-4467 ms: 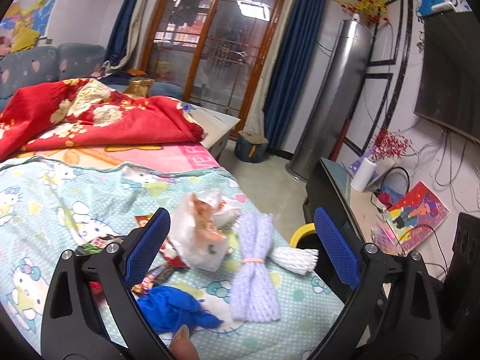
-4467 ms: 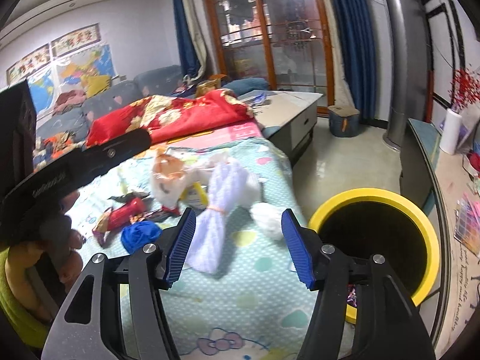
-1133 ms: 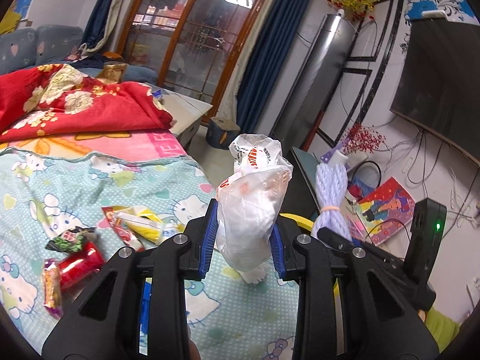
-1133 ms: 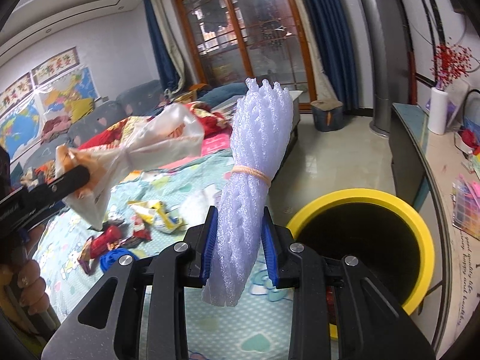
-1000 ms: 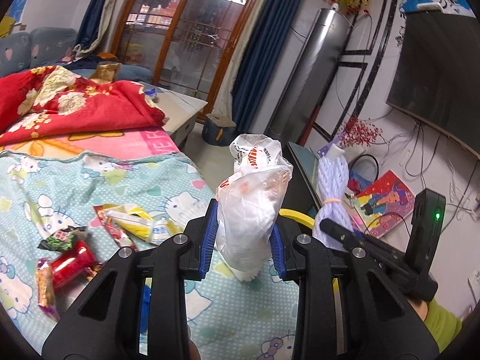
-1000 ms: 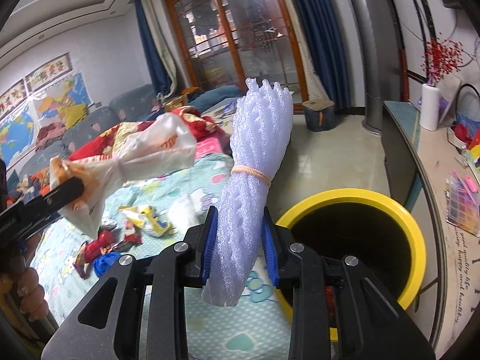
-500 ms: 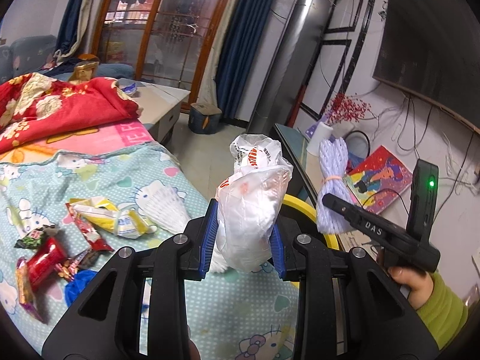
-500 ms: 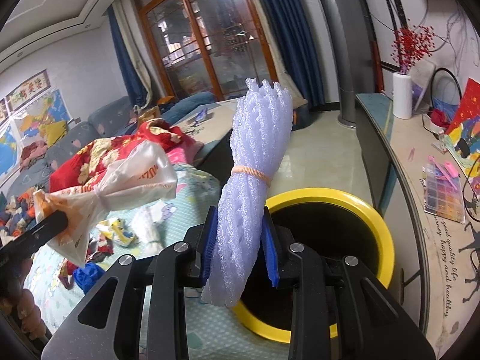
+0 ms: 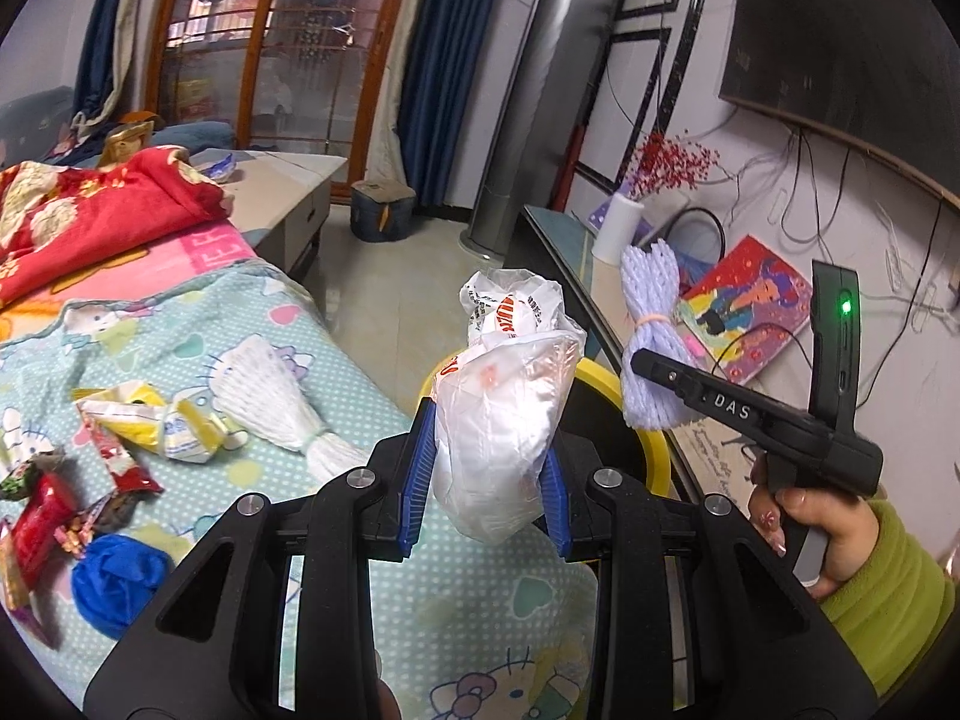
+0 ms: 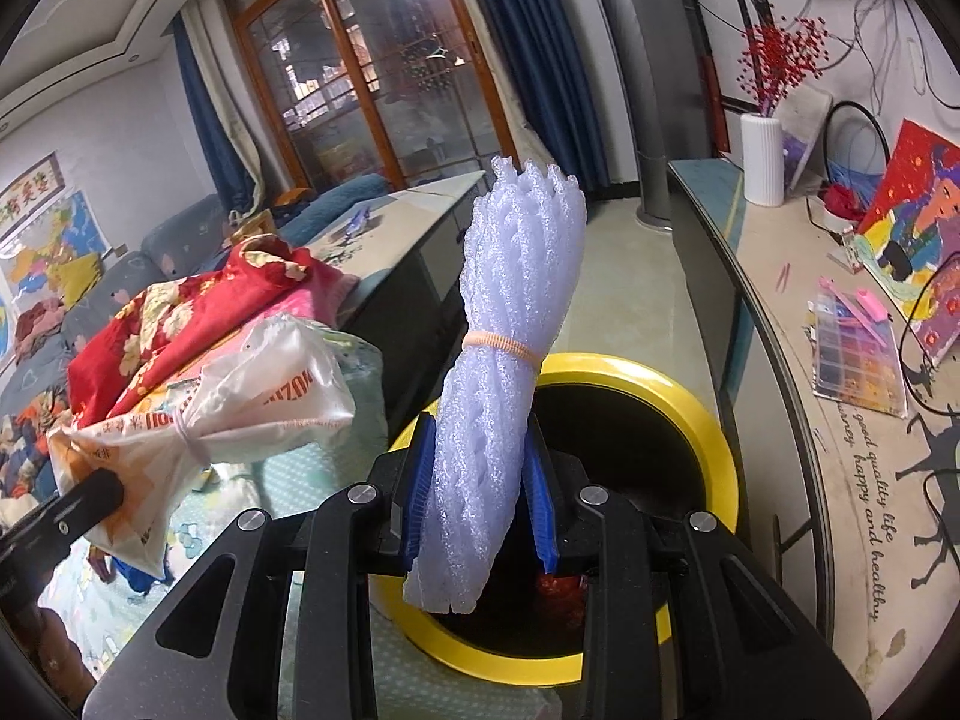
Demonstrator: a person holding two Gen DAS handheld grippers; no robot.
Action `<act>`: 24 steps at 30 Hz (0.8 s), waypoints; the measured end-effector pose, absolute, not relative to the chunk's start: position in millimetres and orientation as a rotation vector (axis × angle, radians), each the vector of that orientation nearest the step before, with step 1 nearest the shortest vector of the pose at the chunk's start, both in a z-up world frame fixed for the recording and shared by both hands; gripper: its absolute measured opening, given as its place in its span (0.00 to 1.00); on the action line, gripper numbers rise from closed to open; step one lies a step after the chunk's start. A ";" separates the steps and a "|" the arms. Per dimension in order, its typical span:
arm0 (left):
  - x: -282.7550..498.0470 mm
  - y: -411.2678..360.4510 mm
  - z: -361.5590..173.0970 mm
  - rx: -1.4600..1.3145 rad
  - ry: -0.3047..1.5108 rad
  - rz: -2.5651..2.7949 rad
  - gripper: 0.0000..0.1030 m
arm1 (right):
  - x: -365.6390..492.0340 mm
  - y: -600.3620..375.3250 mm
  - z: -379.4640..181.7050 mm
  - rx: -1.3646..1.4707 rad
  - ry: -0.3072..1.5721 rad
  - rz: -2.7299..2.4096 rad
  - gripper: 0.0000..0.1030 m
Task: Collect trash
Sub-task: 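Carry both items over the yellow bin and open both tools to drop them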
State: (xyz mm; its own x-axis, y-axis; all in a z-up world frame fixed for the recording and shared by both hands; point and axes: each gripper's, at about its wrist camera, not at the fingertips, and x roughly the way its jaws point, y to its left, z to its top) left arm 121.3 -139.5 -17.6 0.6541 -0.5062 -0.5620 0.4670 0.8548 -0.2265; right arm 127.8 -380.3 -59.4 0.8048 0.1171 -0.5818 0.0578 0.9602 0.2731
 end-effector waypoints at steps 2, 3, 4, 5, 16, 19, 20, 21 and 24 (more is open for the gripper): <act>123.5 -145.5 -21.4 -0.048 0.666 -0.554 0.24 | 129.0 -384.1 -62.9 0.287 0.645 0.026 0.26; 124.6 -149.4 -23.8 -0.041 0.673 -0.558 0.24 | 129.6 -385.9 -65.1 0.289 0.650 0.023 0.26; 125.3 -152.9 -25.6 -0.033 0.678 -0.560 0.24 | 130.1 -388.4 -68.0 0.294 0.656 0.018 0.26; 125.5 -155.6 -27.8 -0.026 0.682 -0.561 0.24 | 130.4 -389.5 -69.7 0.296 0.661 0.016 0.26; 140.7 -186.4 -55.2 0.040 0.745 -0.578 0.24 | 136.9 -404.4 -93.7 0.303 0.721 0.000 0.27; 144.6 -192.2 -61.0 0.050 0.759 -0.582 0.24 | 138.6 -406.9 -99.7 0.306 0.736 -0.002 0.27; 146.3 -194.4 -63.2 0.054 0.765 -0.584 0.24 | 139.3 -407.9 -101.7 0.307 0.741 -0.003 0.27; 147.3 -196.2 -64.7 0.056 0.768 -0.583 0.24 | 140.0 -408.5 -104.3 0.309 0.747 -0.002 0.27; 152.2 -201.9 -70.7 0.058 0.782 -0.584 0.24 | 141.5 -410.0 -108.8 0.308 0.758 -0.004 0.28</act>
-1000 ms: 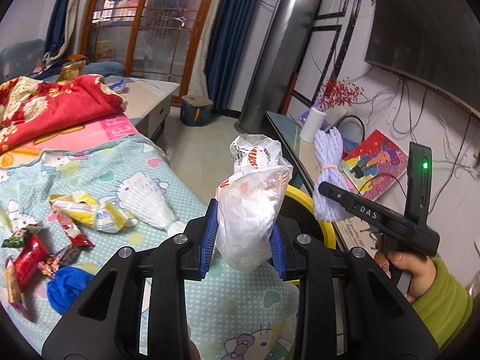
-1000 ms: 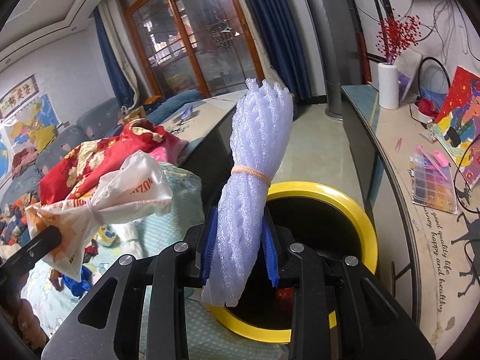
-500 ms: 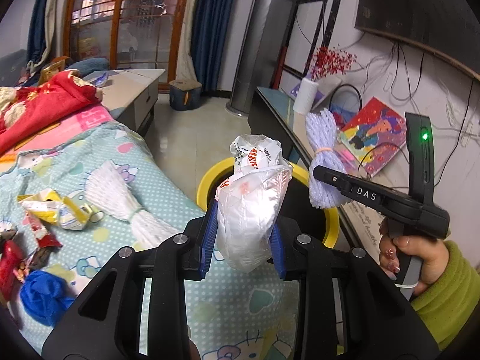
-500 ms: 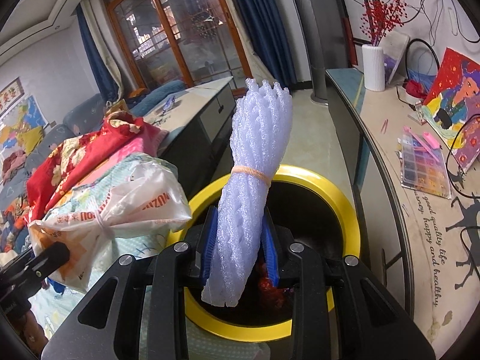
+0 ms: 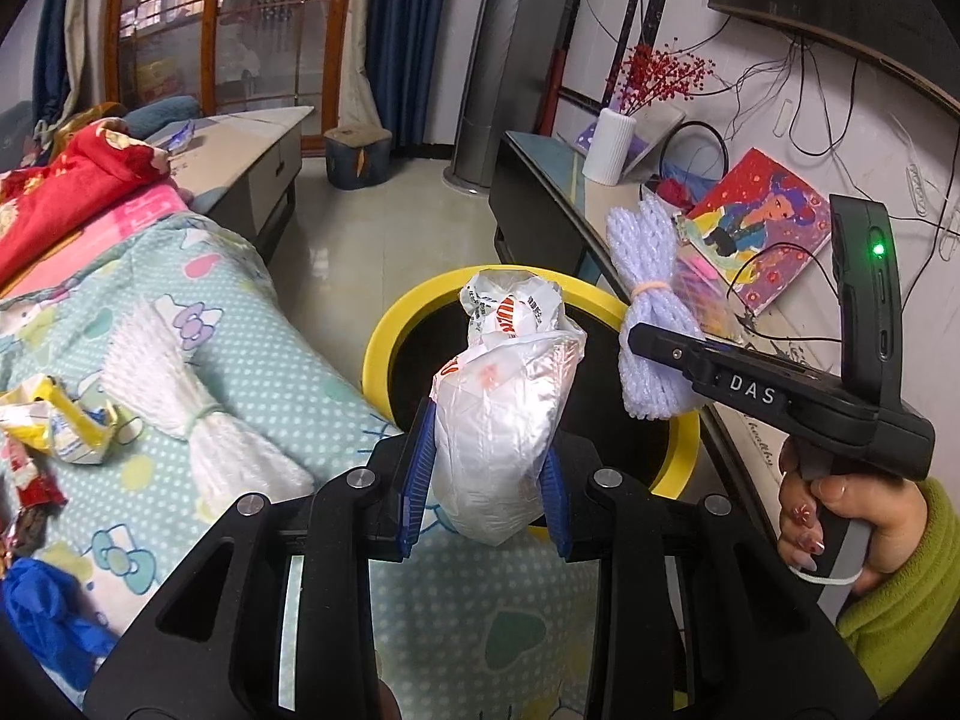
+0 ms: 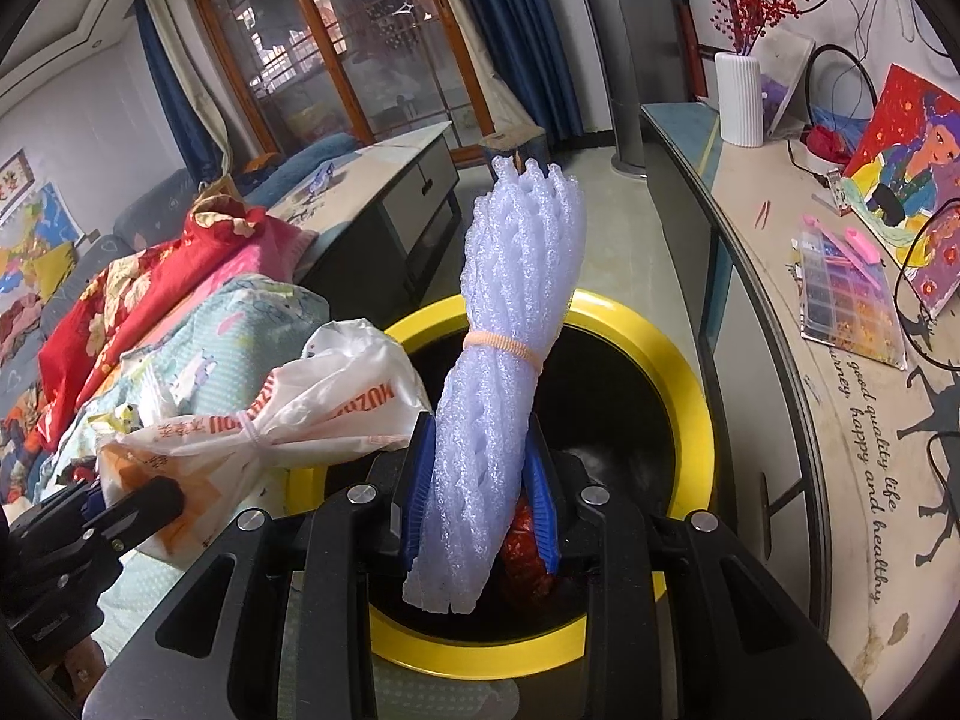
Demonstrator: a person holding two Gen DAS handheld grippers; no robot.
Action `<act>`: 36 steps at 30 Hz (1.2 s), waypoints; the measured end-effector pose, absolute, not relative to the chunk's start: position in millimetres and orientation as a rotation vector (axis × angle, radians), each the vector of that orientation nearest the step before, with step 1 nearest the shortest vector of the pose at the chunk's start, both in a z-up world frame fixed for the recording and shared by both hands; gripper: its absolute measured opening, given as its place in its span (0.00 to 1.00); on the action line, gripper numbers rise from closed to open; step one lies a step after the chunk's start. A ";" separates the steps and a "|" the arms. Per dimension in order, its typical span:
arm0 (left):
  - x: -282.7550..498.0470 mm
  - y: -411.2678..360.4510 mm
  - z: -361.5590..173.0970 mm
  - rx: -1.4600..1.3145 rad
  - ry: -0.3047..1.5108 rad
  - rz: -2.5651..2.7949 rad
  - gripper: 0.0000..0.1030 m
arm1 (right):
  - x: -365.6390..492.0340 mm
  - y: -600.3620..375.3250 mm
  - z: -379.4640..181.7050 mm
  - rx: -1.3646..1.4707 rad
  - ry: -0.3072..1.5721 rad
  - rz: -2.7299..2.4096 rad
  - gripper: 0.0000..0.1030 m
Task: Collect trash
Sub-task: 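Carry both items over the yellow bin and open both tools to drop them, then move both open tools back over the trash on the bed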
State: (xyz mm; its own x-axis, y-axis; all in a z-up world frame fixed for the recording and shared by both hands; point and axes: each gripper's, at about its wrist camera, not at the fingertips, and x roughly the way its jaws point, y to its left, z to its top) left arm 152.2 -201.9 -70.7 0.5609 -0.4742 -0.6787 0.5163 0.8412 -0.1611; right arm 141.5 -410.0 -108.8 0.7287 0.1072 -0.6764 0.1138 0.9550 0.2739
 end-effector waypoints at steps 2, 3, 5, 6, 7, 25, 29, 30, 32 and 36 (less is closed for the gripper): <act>154.2 -204.9 -72.9 0.059 0.785 -0.585 0.26 | 142.3 -411.7 -111.7 0.315 0.765 -0.008 0.31; 155.9 -205.5 -73.7 0.054 0.785 -0.586 0.27 | 142.8 -413.2 -113.5 0.320 0.769 -0.015 0.33; 158.6 -203.6 -74.2 0.032 0.787 -0.588 0.42 | 143.4 -416.2 -116.1 0.330 0.775 -0.030 0.40; 159.2 -201.2 -73.1 0.016 0.783 -0.588 0.48 | 143.3 -418.2 -117.6 0.337 0.778 -0.036 0.46; 159.2 -200.2 -71.9 0.007 0.776 -0.585 0.57 | 143.1 -420.1 -118.5 0.343 0.778 -0.042 0.47; 140.0 -129.7 -35.3 -0.095 0.649 -0.431 0.89 | 130.0 -376.0 -87.7 0.283 0.681 0.014 0.59; 133.3 -107.3 -28.2 -0.110 0.622 -0.389 0.89 | 128.6 -352.0 -81.8 0.250 0.682 0.066 0.60; 130.8 -101.4 -26.1 -0.110 0.613 -0.377 0.89 | 127.4 -345.8 -79.7 0.241 0.679 0.083 0.60; 127.1 -92.2 -22.5 -0.111 0.597 -0.358 0.89 | 125.8 -336.1 -75.0 0.228 0.673 0.101 0.60; 122.0 -72.3 -14.8 -0.126 0.570 -0.319 0.89 | 120.8 -315.0 -64.5 0.211 0.654 0.150 0.62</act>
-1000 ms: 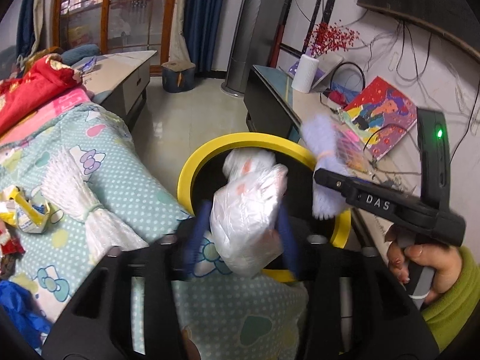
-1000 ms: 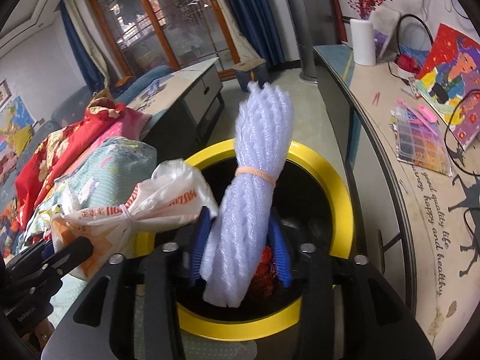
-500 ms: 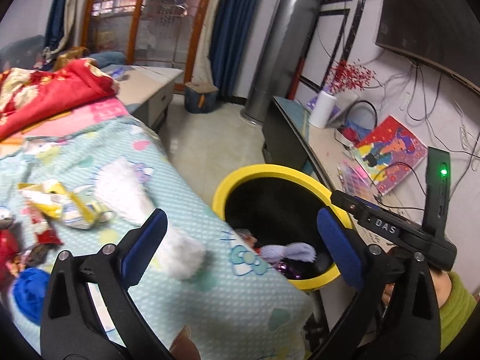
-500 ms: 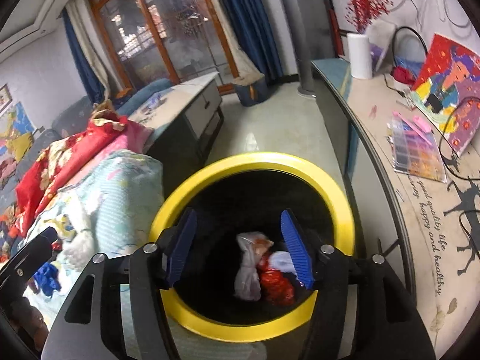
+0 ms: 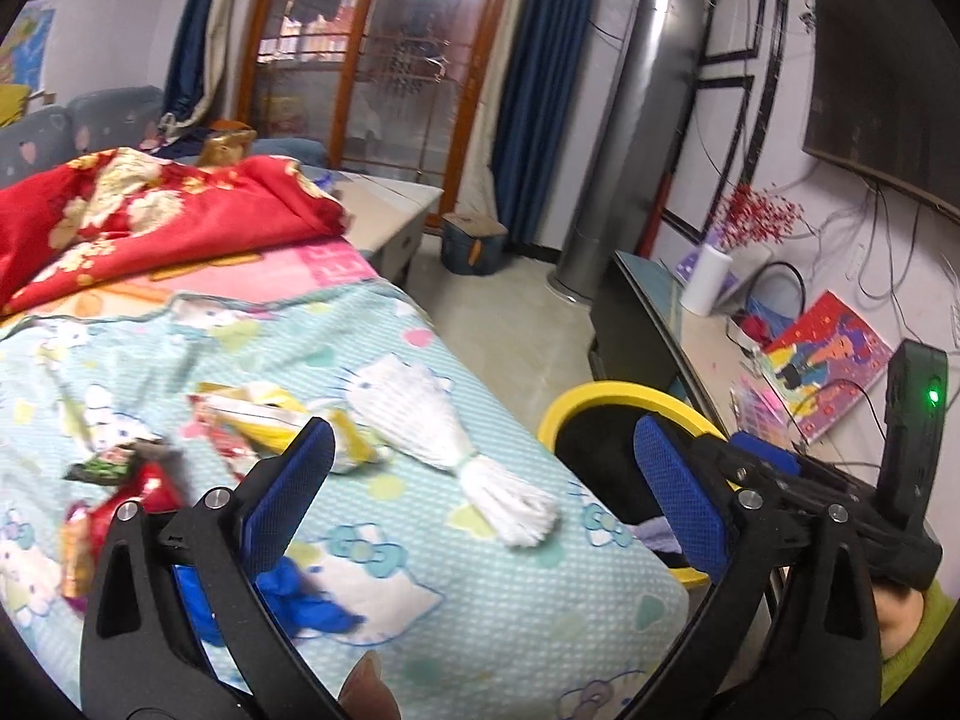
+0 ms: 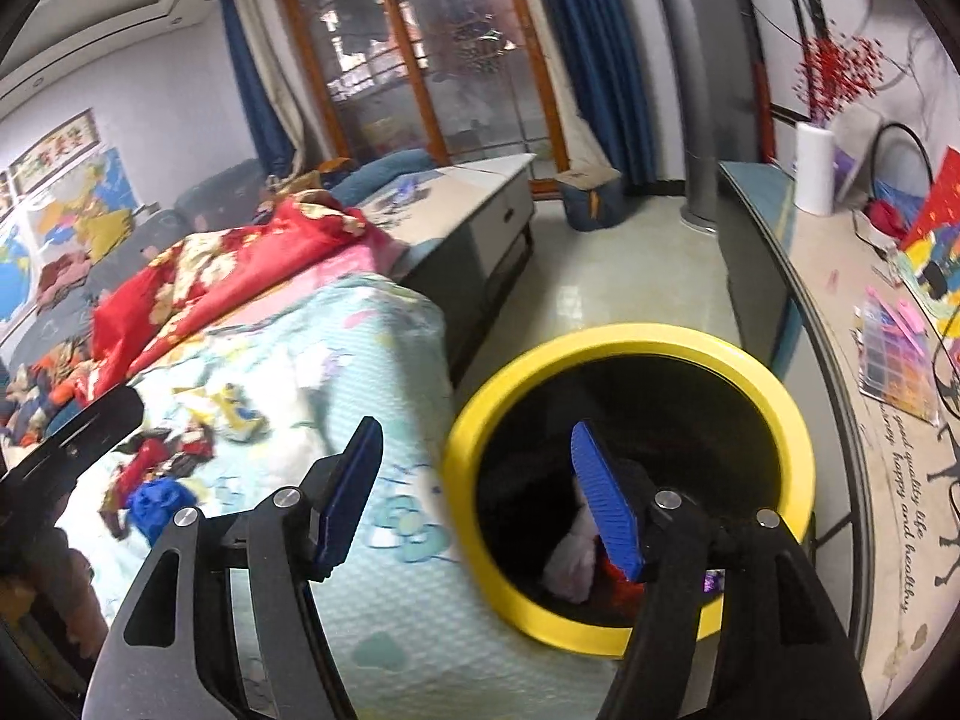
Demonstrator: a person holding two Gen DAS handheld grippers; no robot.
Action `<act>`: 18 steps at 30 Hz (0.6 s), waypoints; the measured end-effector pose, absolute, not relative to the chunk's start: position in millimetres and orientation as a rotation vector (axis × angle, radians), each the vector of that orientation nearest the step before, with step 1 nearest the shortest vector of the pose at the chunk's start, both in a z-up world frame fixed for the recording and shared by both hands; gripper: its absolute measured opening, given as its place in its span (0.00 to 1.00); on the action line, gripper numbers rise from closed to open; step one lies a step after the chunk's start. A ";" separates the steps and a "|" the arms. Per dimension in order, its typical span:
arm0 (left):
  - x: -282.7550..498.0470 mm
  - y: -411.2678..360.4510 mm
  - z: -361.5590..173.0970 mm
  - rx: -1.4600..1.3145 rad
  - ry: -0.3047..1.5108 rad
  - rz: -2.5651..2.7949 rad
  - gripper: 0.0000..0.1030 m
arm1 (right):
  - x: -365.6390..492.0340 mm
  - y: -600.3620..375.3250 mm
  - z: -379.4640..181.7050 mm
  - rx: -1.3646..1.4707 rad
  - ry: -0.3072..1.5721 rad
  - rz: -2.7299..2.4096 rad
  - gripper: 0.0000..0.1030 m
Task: Collect trash
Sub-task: 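Move both open tools back over the trash on the bed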
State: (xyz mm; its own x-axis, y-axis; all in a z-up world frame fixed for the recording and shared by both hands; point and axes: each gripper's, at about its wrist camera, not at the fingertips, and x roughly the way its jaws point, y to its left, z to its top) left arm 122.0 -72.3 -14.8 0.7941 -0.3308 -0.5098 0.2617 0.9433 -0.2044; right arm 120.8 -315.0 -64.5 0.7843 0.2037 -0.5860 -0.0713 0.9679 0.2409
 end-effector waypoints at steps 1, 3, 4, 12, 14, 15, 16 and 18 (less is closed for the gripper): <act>121.1 -65.9 -12.1 -0.137 0.562 -0.309 0.89 | 120.0 -310.6 -62.7 0.207 0.652 0.160 0.62; 119.5 -56.8 -7.5 -0.149 0.546 -0.293 0.89 | 117.2 -299.4 -59.3 0.197 0.645 0.179 0.62; 118.0 -51.8 -5.1 -0.154 0.536 -0.282 0.89 | 115.9 -292.0 -56.8 0.187 0.642 0.196 0.62; 112.5 -20.0 5.6 -0.190 0.504 -0.208 0.89 | 109.8 -249.6 -44.8 0.120 0.630 0.282 0.64; 110.5 -12.7 7.4 -0.197 0.499 -0.193 0.89 | 106.6 -240.9 -43.6 0.106 0.628 0.299 0.65; 109.4 -8.6 8.7 -0.201 0.496 -0.186 0.89 | 106.0 -235.2 -42.1 0.100 0.629 0.311 0.65; 108.8 -5.0 9.2 -0.203 0.494 -0.180 0.89 | 105.6 -230.2 -40.3 0.095 0.628 0.324 0.65; 108.3 3.3 10.9 -0.206 0.494 -0.163 0.89 | 104.0 -219.6 -37.7 0.078 0.625 0.345 0.66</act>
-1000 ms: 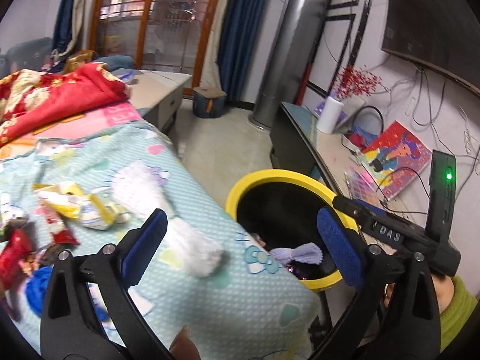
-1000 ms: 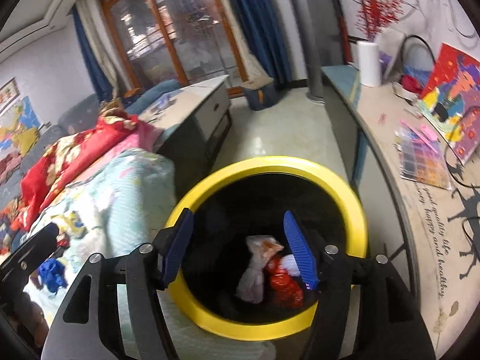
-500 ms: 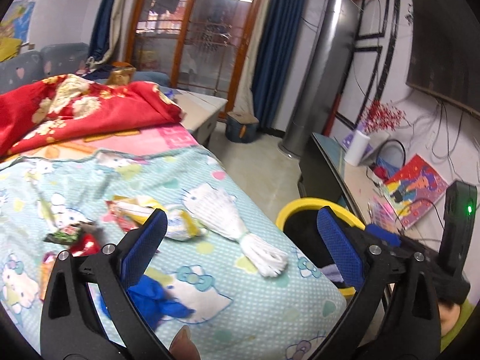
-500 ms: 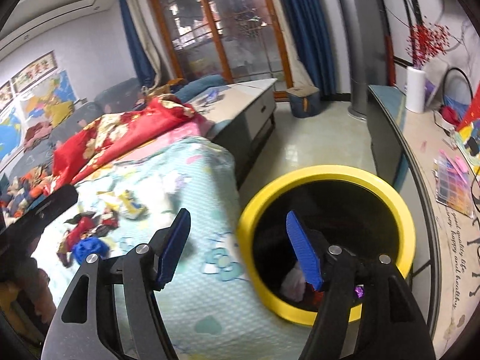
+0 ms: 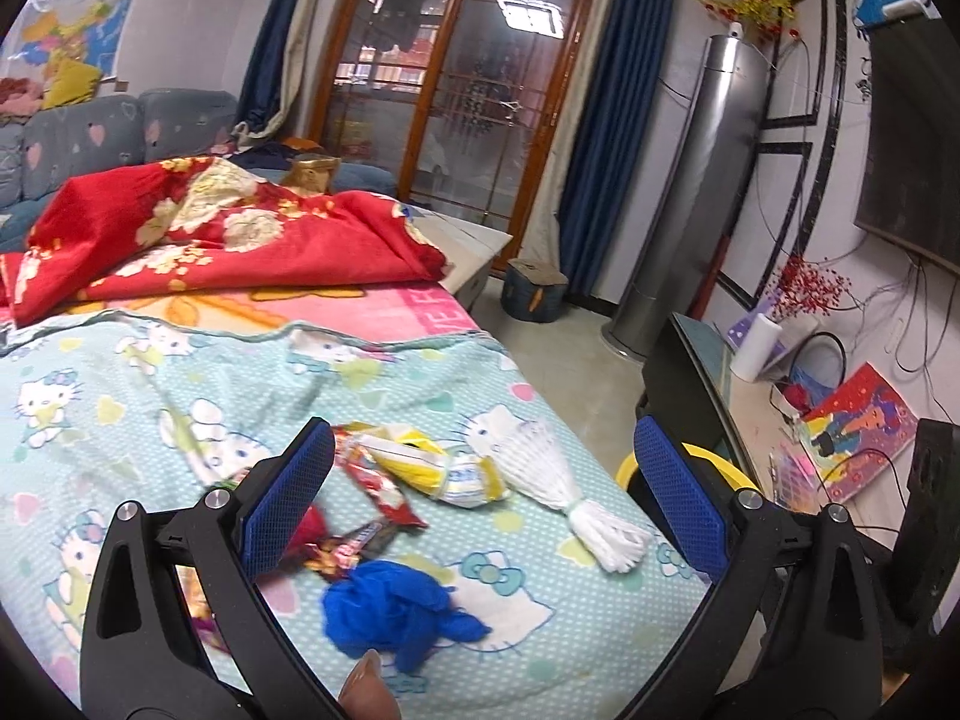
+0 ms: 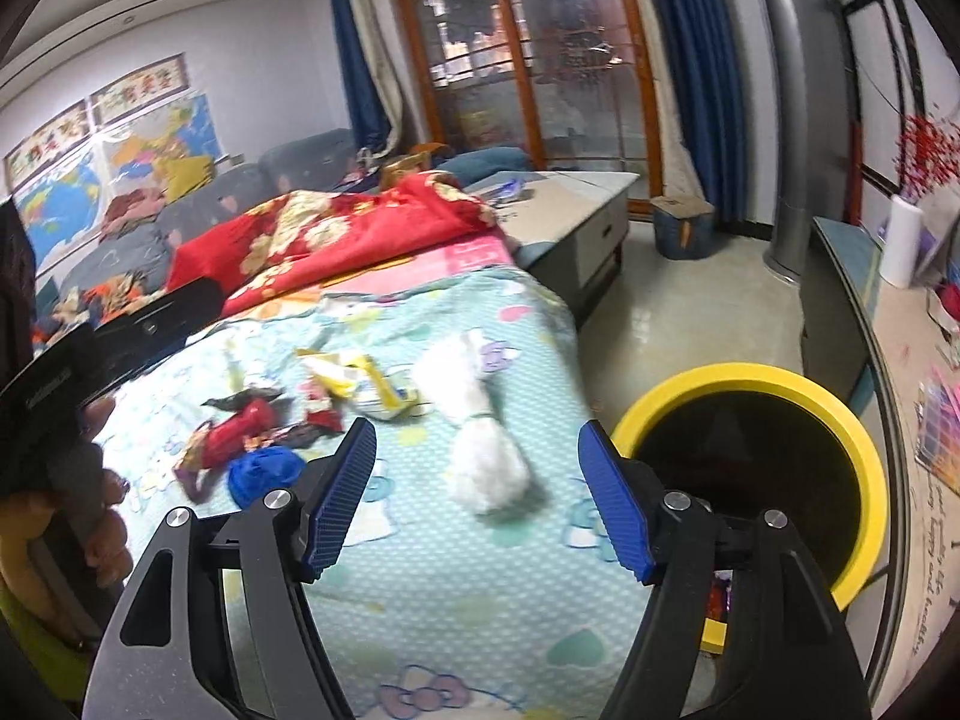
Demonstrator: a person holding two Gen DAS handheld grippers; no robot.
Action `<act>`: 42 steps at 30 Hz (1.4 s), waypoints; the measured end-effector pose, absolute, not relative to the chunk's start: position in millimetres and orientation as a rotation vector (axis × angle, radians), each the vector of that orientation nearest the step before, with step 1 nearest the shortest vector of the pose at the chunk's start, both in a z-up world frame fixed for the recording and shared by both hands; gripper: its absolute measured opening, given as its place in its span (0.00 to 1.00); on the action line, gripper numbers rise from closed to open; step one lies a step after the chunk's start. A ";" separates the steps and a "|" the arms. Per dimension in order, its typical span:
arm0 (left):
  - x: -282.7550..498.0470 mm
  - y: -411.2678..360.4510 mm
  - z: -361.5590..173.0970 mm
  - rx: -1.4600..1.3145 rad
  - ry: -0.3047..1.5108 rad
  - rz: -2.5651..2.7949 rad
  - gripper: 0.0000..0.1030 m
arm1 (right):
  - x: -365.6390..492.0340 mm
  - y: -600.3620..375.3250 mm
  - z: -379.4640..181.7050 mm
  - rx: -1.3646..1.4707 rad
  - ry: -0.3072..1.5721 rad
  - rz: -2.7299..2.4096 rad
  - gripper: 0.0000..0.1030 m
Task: Collect trash
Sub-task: 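Move both open tools back over the trash on the bed, then grasp the blue cloth with the right tool while the left tool grasps a green snack packet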
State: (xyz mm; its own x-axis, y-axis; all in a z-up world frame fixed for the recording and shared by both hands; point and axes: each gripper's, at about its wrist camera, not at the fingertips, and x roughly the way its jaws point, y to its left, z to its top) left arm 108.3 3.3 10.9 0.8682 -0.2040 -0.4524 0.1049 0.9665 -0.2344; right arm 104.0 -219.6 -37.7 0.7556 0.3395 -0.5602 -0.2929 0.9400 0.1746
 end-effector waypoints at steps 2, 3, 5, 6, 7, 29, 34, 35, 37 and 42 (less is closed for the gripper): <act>107.9 11.6 11.8 -0.208 0.498 -0.147 0.89 | 104.1 -209.6 -35.8 0.071 0.629 0.374 0.66; 107.4 16.7 11.9 -0.211 0.500 -0.137 0.89 | 104.1 -204.9 -35.1 0.068 0.630 0.384 0.66; 107.2 25.2 11.8 -0.214 0.506 -0.123 0.89 | 103.3 -195.2 -33.7 0.054 0.631 0.404 0.66; 107.3 30.1 11.6 -0.216 0.511 -0.115 0.89 | 102.2 -189.6 -33.0 0.047 0.632 0.415 0.66; 107.4 33.5 11.3 -0.218 0.515 -0.109 0.89 | 101.4 -184.2 -32.5 0.042 0.632 0.424 0.66; 122.2 133.9 -12.8 -0.312 0.634 0.042 0.89 | 109.2 -85.9 -52.9 -0.066 0.756 0.633 0.66; 131.5 142.5 -30.9 -0.392 0.702 0.004 0.77 | 121.5 -77.0 -65.1 -0.057 0.801 0.642 0.66; 133.8 141.7 -34.3 -0.407 0.715 -0.010 0.72 | 123.1 -75.4 -68.1 -0.058 0.807 0.644 0.66; 138.5 139.7 -40.8 -0.428 0.740 -0.037 0.65 | 127.3 -72.8 -75.3 -0.064 0.816 0.640 0.66; 149.5 133.8 -55.7 -0.463 0.803 -0.091 0.61 | 135.2 -70.9 -94.9 -0.050 0.861 0.624 0.66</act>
